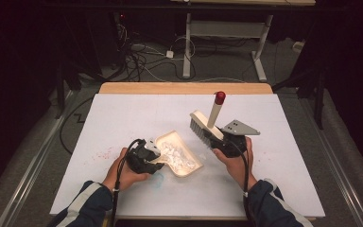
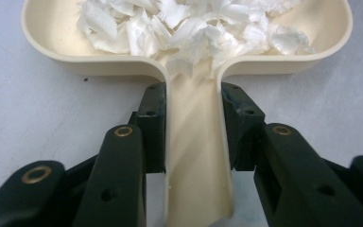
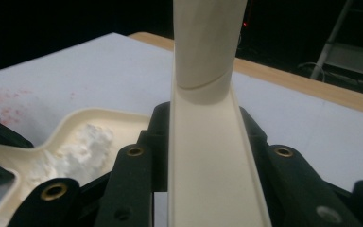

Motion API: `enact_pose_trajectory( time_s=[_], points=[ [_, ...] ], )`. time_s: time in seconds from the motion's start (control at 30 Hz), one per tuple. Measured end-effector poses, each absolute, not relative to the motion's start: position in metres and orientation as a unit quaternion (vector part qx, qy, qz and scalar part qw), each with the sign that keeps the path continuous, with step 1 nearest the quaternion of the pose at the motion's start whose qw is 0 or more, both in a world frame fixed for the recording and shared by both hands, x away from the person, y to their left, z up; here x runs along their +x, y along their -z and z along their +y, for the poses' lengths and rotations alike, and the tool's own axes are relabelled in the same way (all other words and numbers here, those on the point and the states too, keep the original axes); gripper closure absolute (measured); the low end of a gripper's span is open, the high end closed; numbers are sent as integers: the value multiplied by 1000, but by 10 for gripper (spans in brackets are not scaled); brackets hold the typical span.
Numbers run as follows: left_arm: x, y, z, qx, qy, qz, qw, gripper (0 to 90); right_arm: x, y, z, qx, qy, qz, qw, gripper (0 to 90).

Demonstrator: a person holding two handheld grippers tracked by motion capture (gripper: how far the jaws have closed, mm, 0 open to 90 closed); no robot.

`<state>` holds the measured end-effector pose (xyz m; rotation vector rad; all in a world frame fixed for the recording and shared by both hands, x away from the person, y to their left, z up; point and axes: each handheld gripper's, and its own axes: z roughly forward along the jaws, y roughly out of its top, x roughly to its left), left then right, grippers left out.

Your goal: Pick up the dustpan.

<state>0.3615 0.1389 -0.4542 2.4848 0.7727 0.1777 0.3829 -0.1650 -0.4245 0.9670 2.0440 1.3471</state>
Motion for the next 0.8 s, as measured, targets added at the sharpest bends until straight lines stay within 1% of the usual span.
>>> enact_pose_trajectory(
  time_s=[0.13, 0.27, 0.43, 0.53, 0.63, 0.8],
  points=[
    [359, 454, 139, 920, -70, 286, 259, 640, 379, 435, -174, 357, -467, 765, 263, 676],
    [357, 455, 137, 922, -80, 286, 250, 640, 368, 440, -177, 360, -447, 776, 261, 677],
    [355, 454, 136, 923, -83, 284, 246, 640, 349, 431, -187, 347, -445, 779, 273, 677],
    [354, 454, 136, 924, -82, 282, 246, 640, 335, 426, -197, 350, -444, 780, 268, 677],
    [353, 454, 135, 925, -80, 280, 245, 640, 324, 430, -204, 350, -432, 789, 262, 677],
    [351, 454, 131, 925, -78, 279, 244, 640, 322, 441, -201, 353, -429, 800, 228, 677]
  ],
)
